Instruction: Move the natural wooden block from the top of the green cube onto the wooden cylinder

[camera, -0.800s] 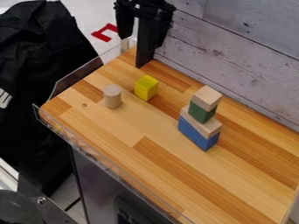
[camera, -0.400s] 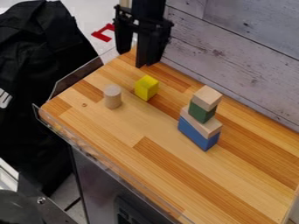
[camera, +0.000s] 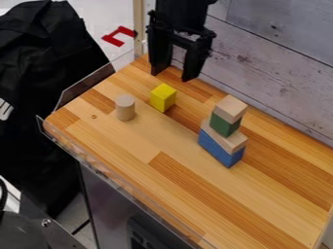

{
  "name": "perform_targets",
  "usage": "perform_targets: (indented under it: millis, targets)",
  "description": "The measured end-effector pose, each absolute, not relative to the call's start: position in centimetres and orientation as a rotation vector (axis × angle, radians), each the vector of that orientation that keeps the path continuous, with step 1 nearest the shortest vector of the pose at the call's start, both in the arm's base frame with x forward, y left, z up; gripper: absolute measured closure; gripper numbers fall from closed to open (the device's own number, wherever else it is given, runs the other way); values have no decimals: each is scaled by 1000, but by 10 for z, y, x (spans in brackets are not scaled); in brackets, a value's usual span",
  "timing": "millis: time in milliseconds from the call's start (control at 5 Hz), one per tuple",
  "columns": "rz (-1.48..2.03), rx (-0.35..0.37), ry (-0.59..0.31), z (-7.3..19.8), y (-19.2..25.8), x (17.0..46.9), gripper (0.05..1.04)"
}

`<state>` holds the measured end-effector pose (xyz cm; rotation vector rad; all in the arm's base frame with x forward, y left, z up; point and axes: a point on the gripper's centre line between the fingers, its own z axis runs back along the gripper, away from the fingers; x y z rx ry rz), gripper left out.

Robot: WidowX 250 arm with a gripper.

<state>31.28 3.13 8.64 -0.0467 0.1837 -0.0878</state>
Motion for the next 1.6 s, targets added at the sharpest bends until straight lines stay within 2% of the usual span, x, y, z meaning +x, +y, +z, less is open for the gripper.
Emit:
perform_targets:
  millis: [600, 800, 1200, 1600]
  targets:
    - [-186, -6, 158, 106, -13, 303, 84]
    - [-208, 6, 172, 103, -24, 301, 84]
    - [-218, -15, 238, 84, -38, 297, 84]
    - [-195, -20, 237, 85, -42, 296, 84]
